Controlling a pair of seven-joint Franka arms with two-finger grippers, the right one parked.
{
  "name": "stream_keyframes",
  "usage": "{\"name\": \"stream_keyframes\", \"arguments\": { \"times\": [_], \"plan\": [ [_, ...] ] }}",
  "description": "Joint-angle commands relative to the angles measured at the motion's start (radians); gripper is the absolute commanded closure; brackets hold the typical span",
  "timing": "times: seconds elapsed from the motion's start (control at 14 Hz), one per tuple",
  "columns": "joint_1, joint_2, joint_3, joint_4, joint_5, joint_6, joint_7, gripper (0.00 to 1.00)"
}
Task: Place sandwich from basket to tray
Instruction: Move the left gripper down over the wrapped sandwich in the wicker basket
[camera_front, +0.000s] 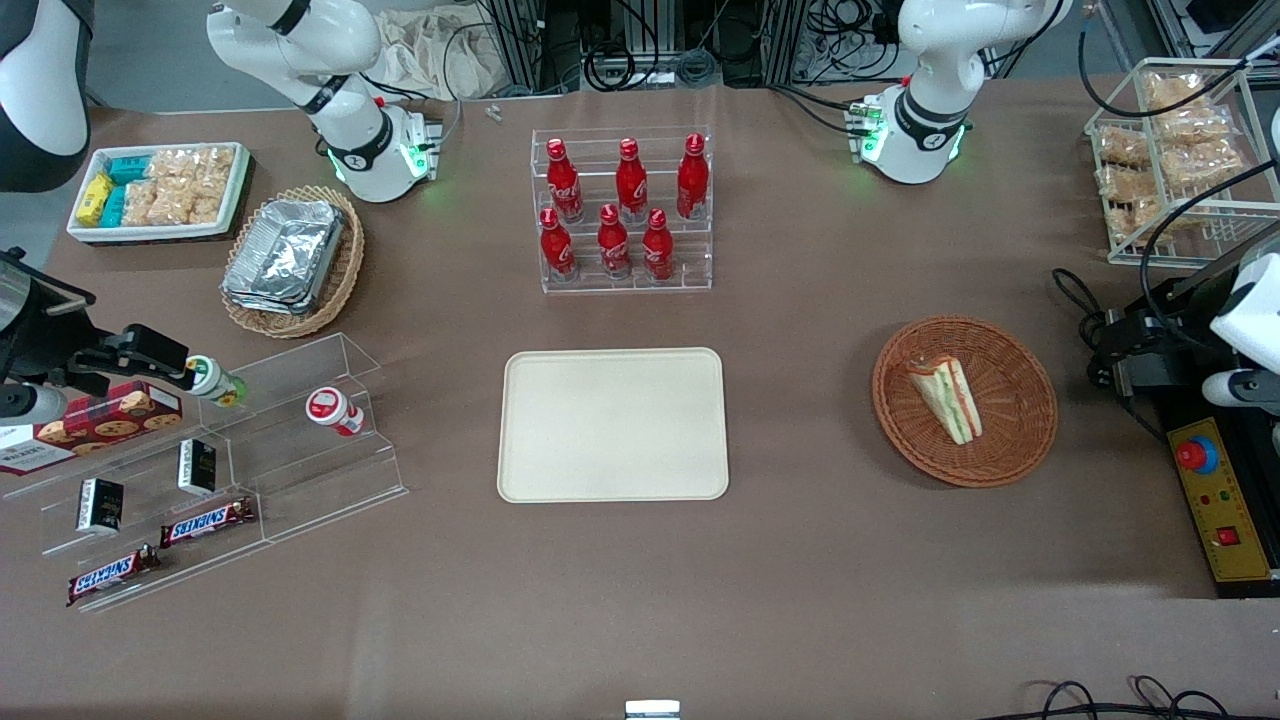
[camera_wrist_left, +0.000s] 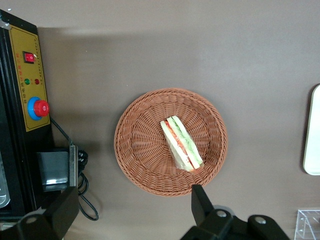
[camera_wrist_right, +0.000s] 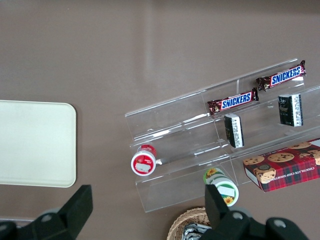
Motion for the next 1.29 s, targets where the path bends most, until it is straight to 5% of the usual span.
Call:
{"name": "stream_keyframes", "arguments": {
  "times": [0.0, 0.43, 1.21],
  "plan": [
    [-0.001, 0.022, -0.010, 0.034, 0.001, -0.029, -0.034, 0.00],
    [-0.006, 0.004, -0.017, -0.068, -0.006, -0.007, -0.071, 0.00],
    [-0.041, -0.038, -0.071, -0.642, -0.016, 0.544, -0.396, 0.01]
  ]
}}
